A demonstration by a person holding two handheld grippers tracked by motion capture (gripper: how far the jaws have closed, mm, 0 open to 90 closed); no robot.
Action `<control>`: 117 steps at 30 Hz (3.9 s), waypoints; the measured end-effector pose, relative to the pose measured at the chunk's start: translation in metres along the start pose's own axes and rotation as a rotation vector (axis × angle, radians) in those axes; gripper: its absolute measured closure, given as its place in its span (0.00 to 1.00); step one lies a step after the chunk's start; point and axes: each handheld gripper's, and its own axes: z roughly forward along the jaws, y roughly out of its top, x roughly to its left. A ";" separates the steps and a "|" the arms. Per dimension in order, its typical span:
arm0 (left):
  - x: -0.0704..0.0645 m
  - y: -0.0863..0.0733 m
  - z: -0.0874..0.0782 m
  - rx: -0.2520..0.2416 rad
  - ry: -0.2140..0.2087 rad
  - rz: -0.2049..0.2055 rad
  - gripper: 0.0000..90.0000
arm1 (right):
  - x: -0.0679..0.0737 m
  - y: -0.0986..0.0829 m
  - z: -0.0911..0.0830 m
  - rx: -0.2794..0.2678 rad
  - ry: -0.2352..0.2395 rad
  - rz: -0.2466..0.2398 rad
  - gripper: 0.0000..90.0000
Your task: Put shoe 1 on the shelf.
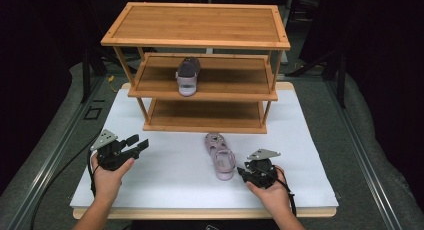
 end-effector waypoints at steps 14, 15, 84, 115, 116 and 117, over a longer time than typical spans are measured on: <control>0.014 -0.007 0.006 0.059 0.009 -0.043 0.52 | -0.003 0.089 0.016 0.316 0.125 0.025 0.66; 0.014 -0.007 0.006 0.059 0.009 -0.043 0.52 | -0.003 0.089 0.016 0.316 0.125 0.025 0.66; 0.026 -0.022 0.019 0.167 -0.001 -0.073 0.53 | 0.004 0.081 0.029 0.676 0.117 -0.093 0.92; 0.026 -0.024 0.021 0.177 0.003 -0.071 0.53 | 0.023 0.069 -0.065 -0.345 0.038 0.109 0.92; 0.026 -0.024 0.022 0.177 0.003 -0.070 0.53 | 0.022 0.072 -0.066 -0.362 0.038 0.118 0.92; 0.026 -0.024 0.022 0.177 0.003 -0.070 0.53 | 0.022 0.072 -0.066 -0.362 0.038 0.118 0.92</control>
